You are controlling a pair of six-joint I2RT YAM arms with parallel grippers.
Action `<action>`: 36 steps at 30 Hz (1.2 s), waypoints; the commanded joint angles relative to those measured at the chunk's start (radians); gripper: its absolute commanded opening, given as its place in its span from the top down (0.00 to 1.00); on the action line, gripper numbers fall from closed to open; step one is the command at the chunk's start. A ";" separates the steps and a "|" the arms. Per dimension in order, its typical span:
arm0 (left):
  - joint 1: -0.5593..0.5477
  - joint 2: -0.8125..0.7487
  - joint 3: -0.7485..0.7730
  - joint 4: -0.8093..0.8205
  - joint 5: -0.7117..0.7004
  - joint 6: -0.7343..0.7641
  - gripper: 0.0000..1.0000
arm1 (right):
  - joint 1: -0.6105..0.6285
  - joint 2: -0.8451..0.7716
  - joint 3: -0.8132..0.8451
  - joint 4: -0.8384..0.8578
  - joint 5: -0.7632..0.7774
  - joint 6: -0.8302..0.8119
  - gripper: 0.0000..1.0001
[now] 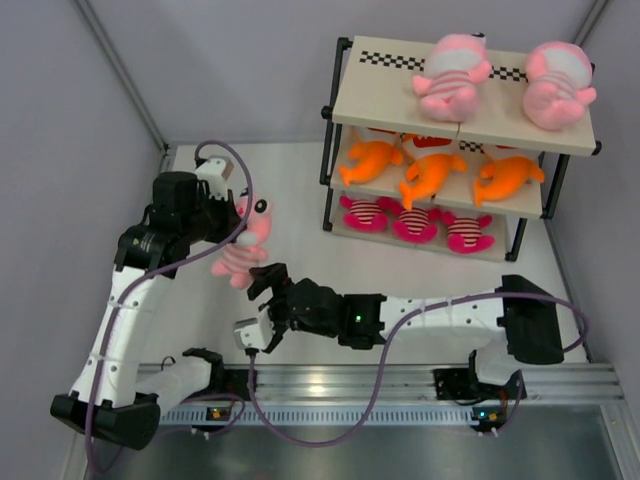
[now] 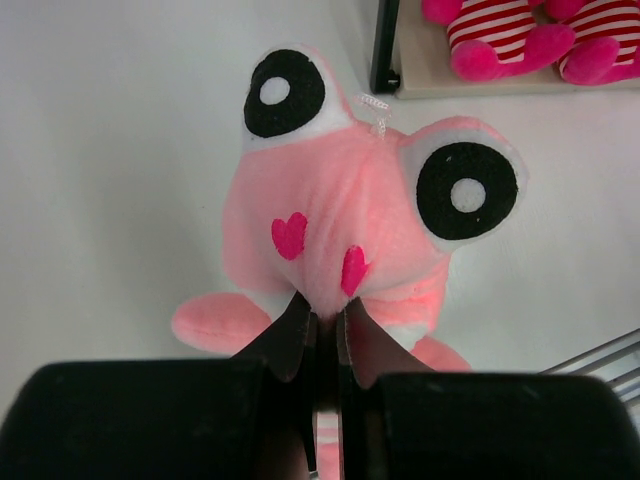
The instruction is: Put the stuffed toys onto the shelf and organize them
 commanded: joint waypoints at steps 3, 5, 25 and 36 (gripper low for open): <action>0.007 -0.039 0.034 0.009 0.041 -0.040 1.00 | 0.001 0.079 0.063 0.178 0.090 -0.115 0.08; 0.009 -0.041 0.032 0.009 0.050 -0.043 1.00 | 0.002 0.123 0.079 0.218 0.126 -0.140 0.09; 0.024 -0.099 0.044 0.003 0.017 0.020 0.82 | -0.065 0.026 0.178 0.074 0.147 0.010 1.00; 0.024 -0.183 0.095 -0.016 -0.215 0.282 0.02 | -0.205 -0.252 0.289 -0.536 -0.500 0.247 1.00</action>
